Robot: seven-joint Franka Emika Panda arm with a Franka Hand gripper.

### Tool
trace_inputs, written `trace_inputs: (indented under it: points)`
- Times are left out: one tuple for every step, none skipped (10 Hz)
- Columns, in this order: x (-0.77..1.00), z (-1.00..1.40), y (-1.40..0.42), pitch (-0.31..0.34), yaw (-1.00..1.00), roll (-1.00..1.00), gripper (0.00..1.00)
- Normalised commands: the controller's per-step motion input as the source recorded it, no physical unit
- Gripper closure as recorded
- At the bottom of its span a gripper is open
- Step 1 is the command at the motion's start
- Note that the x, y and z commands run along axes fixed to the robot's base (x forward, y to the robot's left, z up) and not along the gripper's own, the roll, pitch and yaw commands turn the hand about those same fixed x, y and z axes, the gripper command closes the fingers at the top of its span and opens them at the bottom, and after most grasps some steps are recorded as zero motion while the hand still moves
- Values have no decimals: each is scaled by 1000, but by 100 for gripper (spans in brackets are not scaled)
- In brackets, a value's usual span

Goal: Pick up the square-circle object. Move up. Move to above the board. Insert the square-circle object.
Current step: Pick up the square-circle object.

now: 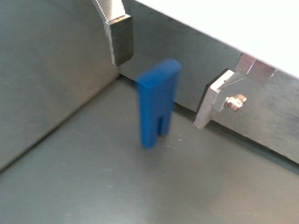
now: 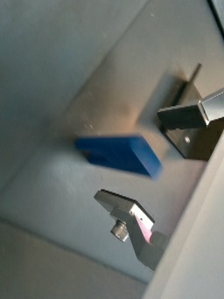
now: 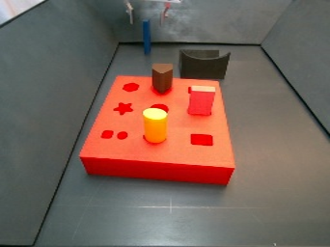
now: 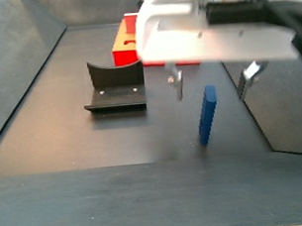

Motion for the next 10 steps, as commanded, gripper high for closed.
trace_inputs:
  points:
    - [0,-440,257,-181,-9,-324,0]
    - [-31,-249,214,-129,0,-317,0]
    - [-106,-100,71,-101,0,-233,0]
    - [-74,0,0,-29,0,-69,0]
    - [-11,3,-103,0,49,53,0]
    - [-20,0,-266,0,154,301,0]
    - [-117,0,-266,0,174,416,0]
    - [-114,0,-200,-49,157,311,0]
    - [-37,-17,74,-100,0,-69,0]
    - [0,0,0,0,0,0,0]
